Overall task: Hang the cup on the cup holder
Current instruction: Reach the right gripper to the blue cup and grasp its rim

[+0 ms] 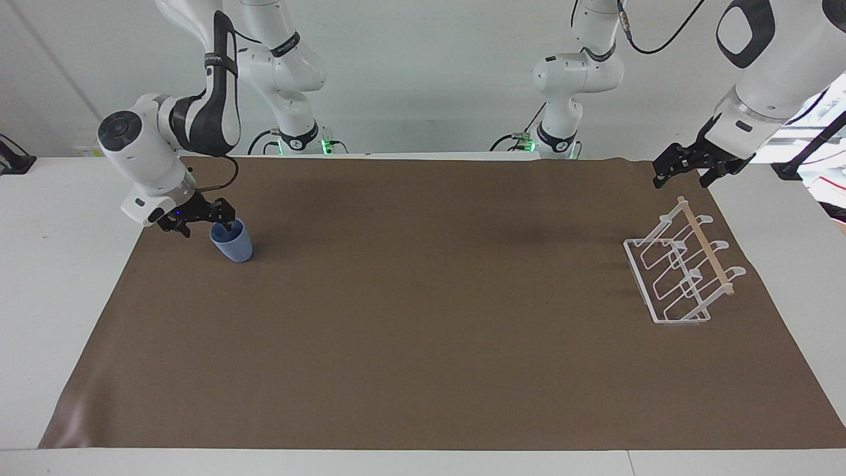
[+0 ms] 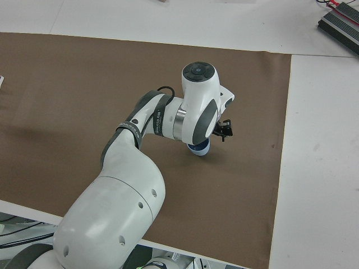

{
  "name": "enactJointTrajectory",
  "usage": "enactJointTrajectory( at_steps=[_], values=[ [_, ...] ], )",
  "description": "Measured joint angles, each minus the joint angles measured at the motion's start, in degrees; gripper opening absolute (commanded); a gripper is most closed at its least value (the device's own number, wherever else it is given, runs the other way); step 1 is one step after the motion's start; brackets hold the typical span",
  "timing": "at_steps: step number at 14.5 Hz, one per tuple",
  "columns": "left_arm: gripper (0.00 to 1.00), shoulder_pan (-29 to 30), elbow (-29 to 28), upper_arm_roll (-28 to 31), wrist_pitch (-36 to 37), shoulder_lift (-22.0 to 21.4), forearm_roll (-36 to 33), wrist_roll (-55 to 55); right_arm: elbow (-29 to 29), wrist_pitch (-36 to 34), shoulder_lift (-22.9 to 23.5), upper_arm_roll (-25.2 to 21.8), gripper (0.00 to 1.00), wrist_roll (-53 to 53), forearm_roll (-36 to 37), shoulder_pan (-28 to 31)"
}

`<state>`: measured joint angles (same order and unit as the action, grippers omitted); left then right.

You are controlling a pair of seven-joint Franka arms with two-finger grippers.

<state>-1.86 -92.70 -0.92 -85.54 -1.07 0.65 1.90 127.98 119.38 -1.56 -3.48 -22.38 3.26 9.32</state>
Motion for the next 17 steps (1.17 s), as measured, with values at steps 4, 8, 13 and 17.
enactJointTrajectory(
  at_steps=[4, 8, 13, 17],
  values=[
    [1.0, 0.0, 0.0, 0.0, 0.0, 0.0, 0.0, 0.0, 1.8, 1.5, 0.2, -0.1, 0.43, -2.8, 0.0, 1.1],
    [1.0, 0.0, 0.0, 0.0, 0.0, 0.0, 0.0, 0.0, 2.0, 1.6, 0.2, 0.2, 0.0, -3.1, 0.0, 1.2],
    [1.0, 0.0, 0.0, 0.0, 0.0, 0.0, 0.0, 0.0, 1.9, 1.5, 0.1, 0.3, 0.0, -3.2, -0.1, 0.6],
    [1.0, 0.0, 0.0, 0.0, 0.0, 0.0, 0.0, 0.0, -1.0, -3.4, 0.0, 0.5, 0.0, -3.2, -4.4, -1.2]
  ],
)
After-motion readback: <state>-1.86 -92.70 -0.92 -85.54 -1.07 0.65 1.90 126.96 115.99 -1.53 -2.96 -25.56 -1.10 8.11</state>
